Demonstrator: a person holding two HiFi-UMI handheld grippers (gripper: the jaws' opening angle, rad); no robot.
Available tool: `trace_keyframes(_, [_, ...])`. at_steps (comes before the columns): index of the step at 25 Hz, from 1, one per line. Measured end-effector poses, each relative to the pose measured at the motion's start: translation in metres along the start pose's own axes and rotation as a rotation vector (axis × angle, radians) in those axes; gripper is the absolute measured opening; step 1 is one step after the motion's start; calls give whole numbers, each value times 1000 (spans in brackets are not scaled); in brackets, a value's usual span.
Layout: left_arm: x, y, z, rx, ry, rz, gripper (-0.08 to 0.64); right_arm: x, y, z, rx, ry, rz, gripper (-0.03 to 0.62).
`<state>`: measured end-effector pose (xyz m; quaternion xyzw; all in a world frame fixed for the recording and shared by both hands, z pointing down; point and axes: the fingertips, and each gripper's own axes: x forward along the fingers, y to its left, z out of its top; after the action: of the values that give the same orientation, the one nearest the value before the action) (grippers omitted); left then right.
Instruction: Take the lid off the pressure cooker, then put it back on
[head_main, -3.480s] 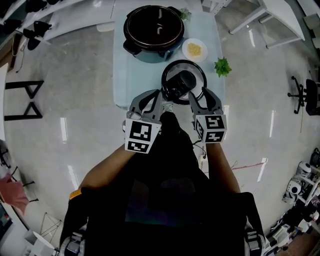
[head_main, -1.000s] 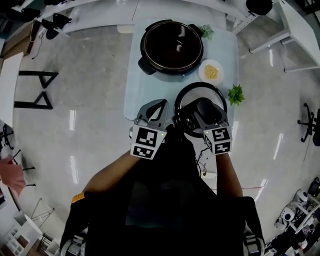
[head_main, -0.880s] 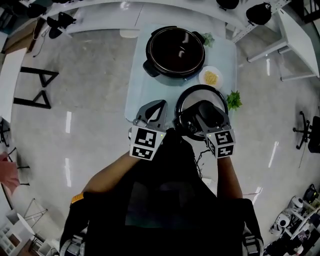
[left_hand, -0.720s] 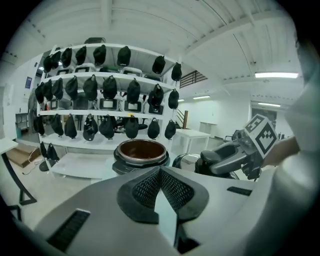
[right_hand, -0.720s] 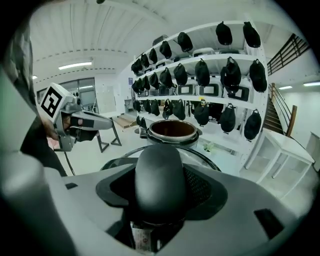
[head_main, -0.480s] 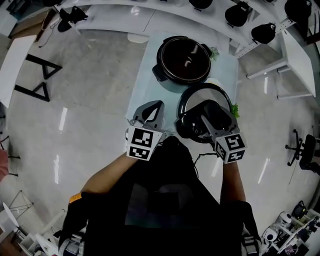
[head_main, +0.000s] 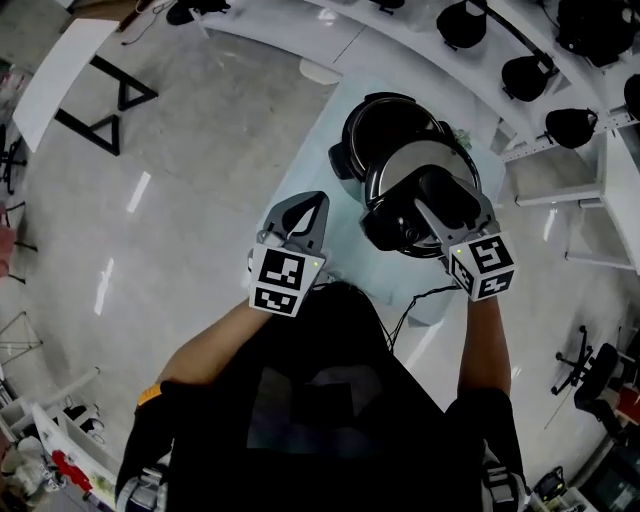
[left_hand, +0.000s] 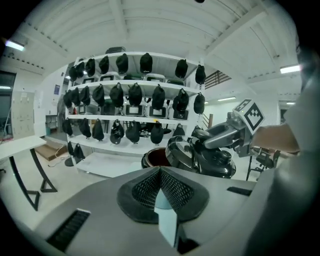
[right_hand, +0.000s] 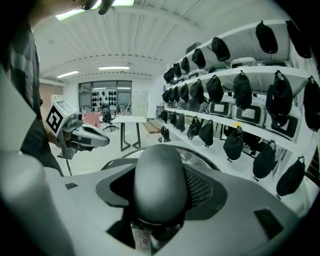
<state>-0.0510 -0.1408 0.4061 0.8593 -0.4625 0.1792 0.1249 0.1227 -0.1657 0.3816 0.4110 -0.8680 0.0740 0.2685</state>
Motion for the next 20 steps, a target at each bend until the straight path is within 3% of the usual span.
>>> trace_keyframes(9, [4, 24, 1, -52, 28, 178, 8, 71, -38, 17, -71, 8, 165, 289])
trace_keyframes(20, [-4, 32, -2, -84, 53, 288, 8, 119, -50, 15, -103, 58, 300, 290])
